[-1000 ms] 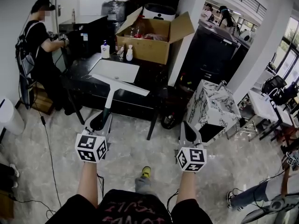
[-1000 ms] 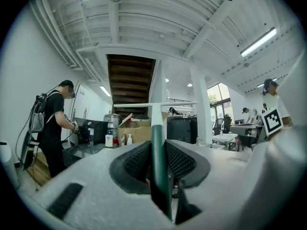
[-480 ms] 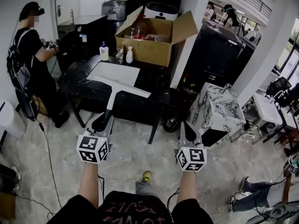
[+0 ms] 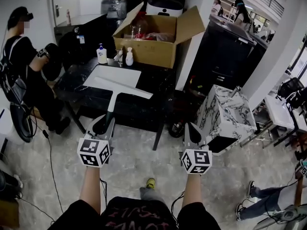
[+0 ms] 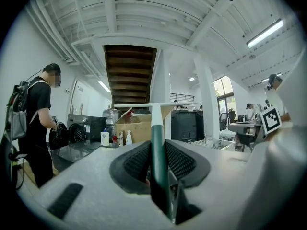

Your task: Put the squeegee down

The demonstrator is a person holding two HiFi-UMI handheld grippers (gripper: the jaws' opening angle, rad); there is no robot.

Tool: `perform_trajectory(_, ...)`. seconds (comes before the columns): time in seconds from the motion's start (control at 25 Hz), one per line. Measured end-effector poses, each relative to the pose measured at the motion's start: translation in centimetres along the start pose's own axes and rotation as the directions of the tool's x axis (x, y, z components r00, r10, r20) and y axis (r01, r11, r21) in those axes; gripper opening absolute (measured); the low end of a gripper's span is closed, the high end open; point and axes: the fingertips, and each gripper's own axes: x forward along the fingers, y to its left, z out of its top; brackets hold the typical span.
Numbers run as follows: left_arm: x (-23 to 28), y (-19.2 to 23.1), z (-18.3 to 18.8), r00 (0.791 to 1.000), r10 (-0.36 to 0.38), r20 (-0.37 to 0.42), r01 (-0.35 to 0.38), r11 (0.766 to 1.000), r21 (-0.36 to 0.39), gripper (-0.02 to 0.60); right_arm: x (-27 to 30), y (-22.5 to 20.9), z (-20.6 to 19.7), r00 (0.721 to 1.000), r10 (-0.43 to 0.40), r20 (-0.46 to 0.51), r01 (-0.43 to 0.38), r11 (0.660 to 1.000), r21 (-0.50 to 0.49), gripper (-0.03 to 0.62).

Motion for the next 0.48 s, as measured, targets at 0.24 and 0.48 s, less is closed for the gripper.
perform_trajectory(0.24,5.6,-0.3,-0.1,1.0,0.006,-0.022,-0.006,1.0,0.008,0.101,3.9,-4.0,-1.3,1.0,0.001,-0.01,-0.001,1.0,0.011,0.012)
perform_trajectory(0.48,11.3,-1.3,0.5,0.999,0.017,-0.04,-0.016,1.0,0.02,0.101,8.3,-8.2,-1.7,1.0,0.015,-0.013,-0.015,1.0,0.016,0.012)
